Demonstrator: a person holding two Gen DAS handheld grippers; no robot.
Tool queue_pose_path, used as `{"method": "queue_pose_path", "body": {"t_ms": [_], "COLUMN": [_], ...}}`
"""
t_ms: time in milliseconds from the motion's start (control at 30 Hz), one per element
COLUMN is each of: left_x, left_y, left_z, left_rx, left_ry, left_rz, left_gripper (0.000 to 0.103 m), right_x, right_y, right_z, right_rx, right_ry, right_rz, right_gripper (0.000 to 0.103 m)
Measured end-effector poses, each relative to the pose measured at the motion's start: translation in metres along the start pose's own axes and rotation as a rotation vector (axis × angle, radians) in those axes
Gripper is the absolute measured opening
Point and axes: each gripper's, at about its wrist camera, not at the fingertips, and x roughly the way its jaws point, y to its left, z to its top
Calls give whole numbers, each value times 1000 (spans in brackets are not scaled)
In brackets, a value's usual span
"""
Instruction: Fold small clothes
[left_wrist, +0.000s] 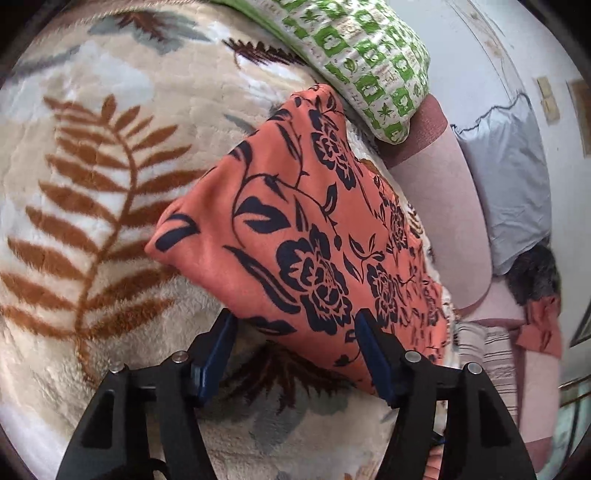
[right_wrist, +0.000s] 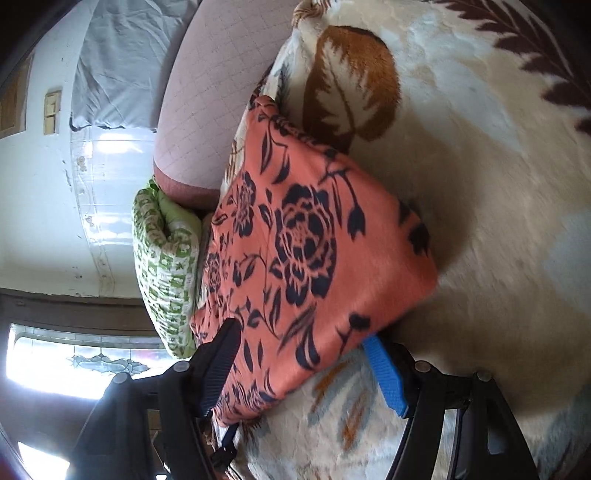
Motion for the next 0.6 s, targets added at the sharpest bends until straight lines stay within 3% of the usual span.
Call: {"method": "queue_pose_path", "body": {"t_ms": [200, 400, 500, 567, 600], "left_x": [12, 28, 30, 31, 30], "left_y": [-8, -17, -13, -7, -3], "left_z": [0, 12, 16, 18, 18], "left_rx": [20, 27, 3, -20, -42], "left_ry": [-6, -87, -127, -136, -138], "left_rz": [22, 56, 77, 65, 47], "left_gripper": [67, 65, 43, 32, 31], "right_x": [11, 13, 14, 17, 17], "right_y": [1, 4, 3, -4, -8], "right_z": [14, 17, 18, 22, 23], "right_rx": [4, -57, -73, -73, -59], "right_ry": [-24, -43, -54, -57, -53], "right_rz": [35, 33, 4, -33, -21], "right_gripper": [72, 71, 58, 33, 32]}}
